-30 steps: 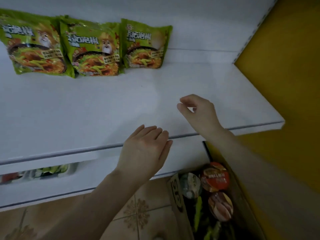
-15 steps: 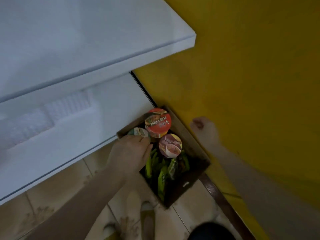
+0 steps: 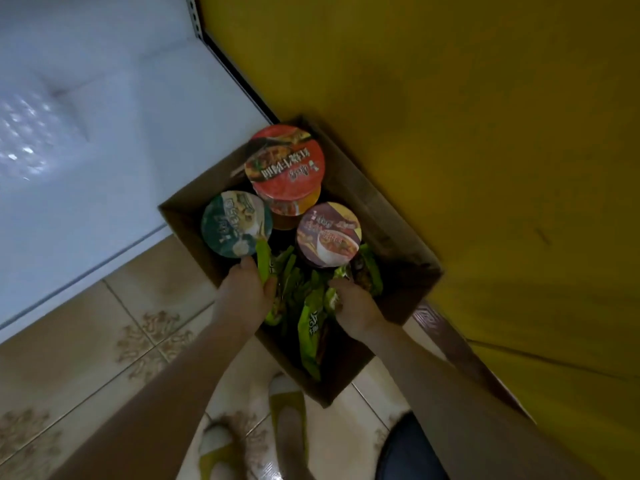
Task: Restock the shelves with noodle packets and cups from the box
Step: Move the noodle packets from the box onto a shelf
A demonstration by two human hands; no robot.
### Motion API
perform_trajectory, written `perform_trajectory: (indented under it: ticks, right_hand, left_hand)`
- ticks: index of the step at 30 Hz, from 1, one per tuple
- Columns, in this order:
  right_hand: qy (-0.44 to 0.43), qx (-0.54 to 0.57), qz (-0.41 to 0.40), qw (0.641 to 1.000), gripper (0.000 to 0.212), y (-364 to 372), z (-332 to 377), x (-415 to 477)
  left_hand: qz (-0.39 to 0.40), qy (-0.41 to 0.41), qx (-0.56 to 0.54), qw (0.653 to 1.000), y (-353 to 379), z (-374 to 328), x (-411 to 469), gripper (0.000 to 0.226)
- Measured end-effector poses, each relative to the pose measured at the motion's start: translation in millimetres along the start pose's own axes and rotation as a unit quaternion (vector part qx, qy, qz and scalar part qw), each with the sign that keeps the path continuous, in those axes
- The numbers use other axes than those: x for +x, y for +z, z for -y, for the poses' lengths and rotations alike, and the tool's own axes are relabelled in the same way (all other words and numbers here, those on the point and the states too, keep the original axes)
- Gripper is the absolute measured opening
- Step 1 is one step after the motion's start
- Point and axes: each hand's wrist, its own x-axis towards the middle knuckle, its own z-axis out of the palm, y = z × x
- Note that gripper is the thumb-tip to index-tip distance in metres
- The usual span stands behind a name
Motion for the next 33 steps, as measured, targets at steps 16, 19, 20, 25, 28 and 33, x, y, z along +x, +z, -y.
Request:
perform_trajectory:
  ticks: [16, 19, 20, 25, 28, 33]
  right_hand:
    - [-0.148, -0.125, 0.121, 0.974, 0.019, 11.8, -21.4, 47.6]
    - [-0.147, -0.103, 0.114, 0.977, 0.012, 5.5, -18.8, 32.3]
    - [-0.152, -0.095, 0.108, 0.978, 0.011, 3.7, -17.2, 26.8]
    - [-0.190, -0.111, 0.051, 0.974, 0.015, -22.5, 5.4, -10.8]
    - [-0.201, -0.106, 0.021, 0.974, 0.016, -44.2, 25.9, -35.6]
    - [-0.216, -0.097, -0.006, 0.972, 0.016, -87.4, 63.0, -72.9]
  left_hand:
    - [0.006, -0.042, -0.081, 0.996, 31.6, -4.6, 20.7, 0.043]
    - [-0.021, -0.007, -0.098, 0.995, 8.2, -16.0, 7.6, 0.049]
    - [-0.026, 0.005, -0.100, 0.995, 0.6, -19.6, 3.3, 0.050]
    - [-0.053, 0.034, -0.105, 0.992, -45.8, -41.5, -29.8, 0.052]
    - [-0.081, 0.044, -0.117, 0.989, -76.7, -56.2, -53.0, 0.050]
    - [-0.111, 0.047, -0.149, 0.981, -140.4, -86.2, -86.5, 0.050]
